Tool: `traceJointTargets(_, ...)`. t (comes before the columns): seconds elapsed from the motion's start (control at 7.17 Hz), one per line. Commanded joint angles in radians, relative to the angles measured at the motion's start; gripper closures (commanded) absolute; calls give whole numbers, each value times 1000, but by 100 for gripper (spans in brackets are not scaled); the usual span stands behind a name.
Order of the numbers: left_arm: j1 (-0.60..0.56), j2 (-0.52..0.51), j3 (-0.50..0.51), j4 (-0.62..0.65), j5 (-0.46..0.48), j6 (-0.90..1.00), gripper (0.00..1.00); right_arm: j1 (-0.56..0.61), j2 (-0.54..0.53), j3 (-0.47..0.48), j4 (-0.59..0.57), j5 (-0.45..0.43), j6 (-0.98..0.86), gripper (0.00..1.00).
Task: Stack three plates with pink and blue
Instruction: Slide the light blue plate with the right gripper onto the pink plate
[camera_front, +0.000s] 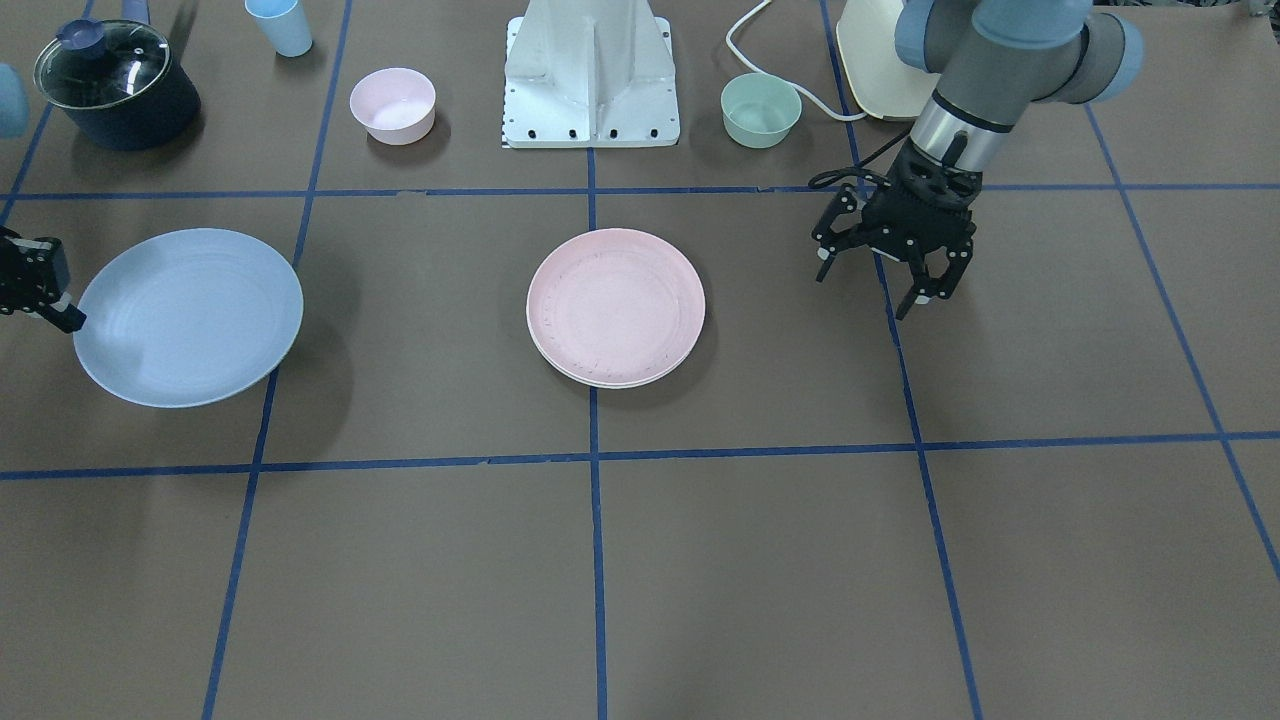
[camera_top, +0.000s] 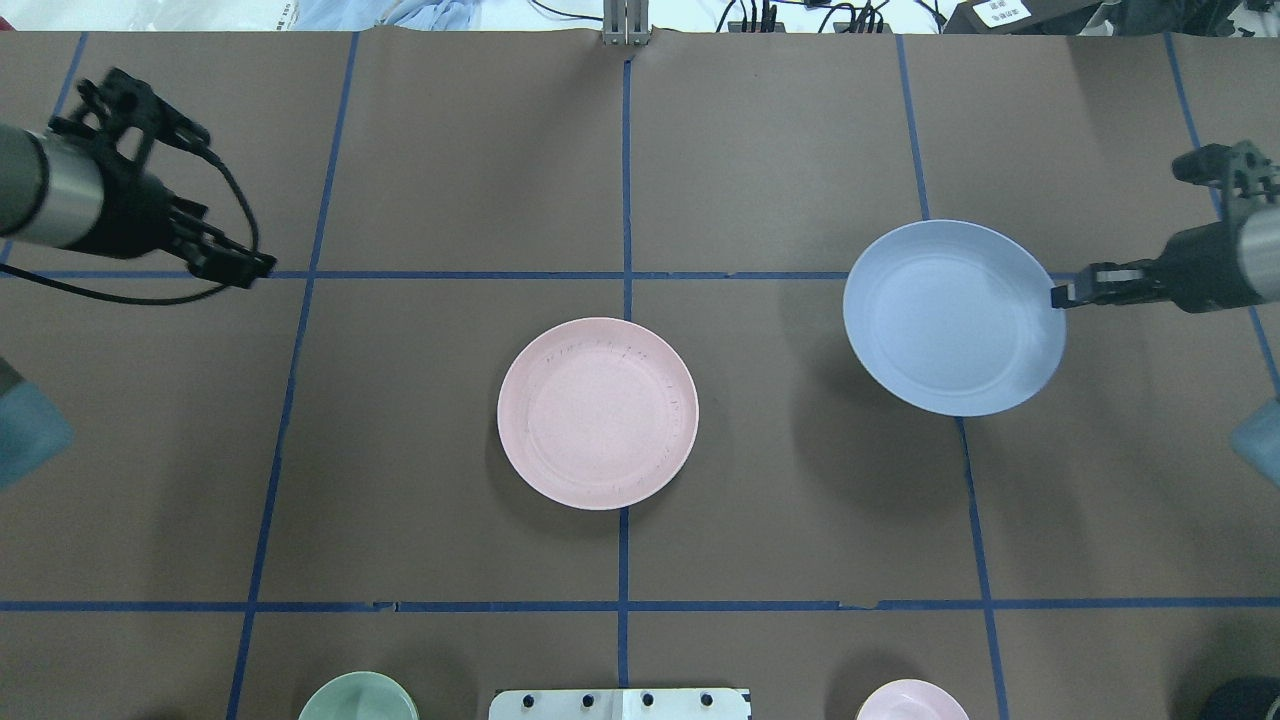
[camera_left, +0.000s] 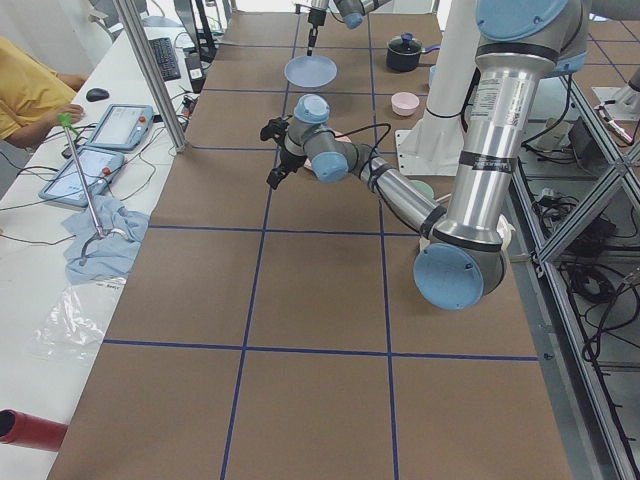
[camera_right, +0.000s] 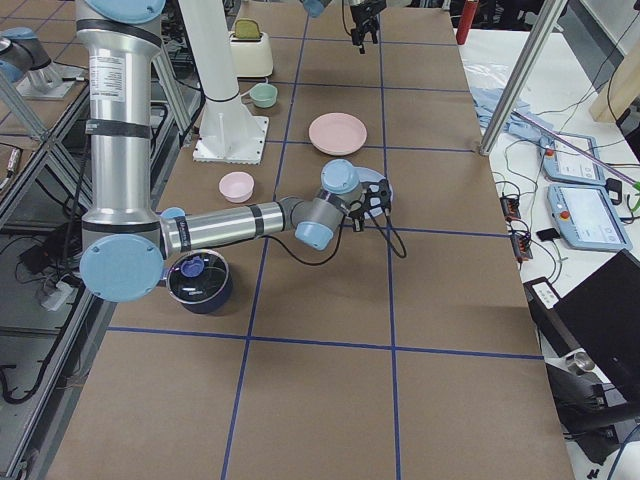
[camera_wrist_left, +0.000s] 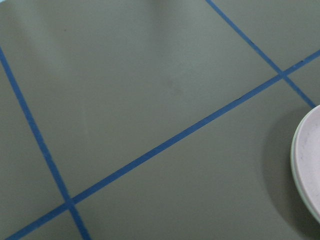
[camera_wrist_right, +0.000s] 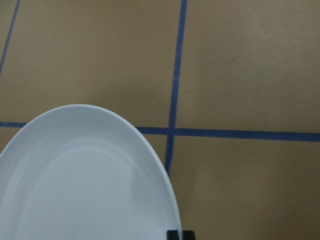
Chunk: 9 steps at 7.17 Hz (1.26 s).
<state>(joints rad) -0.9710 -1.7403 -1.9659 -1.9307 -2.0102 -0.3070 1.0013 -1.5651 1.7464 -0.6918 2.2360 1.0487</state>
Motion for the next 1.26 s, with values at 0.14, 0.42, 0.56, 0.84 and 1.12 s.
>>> traceJointTargets(0.14, -349, 74, 117, 44, -150, 520, 0, -192, 212, 46, -188, -186, 204, 100)
traceJointTargets(0.42, -465, 152, 174, 39, -214, 591, 0, -310, 346, 132, -439, -300, 299, 100)
traceJointTargets(0.56, -469, 159, 208, 45, -216, 589, 0, -390, 393, 143, -509, -403, 333, 100)
traceJointTargets(0.84, -503, 163, 237, 41, -222, 582, 0, -536, 424, 131, -517, -571, 402, 100)
traceJointTargets(1.12, -503, 162, 234, 44, -223, 582, 0, -581, 448, 110, -538, -614, 404, 100)
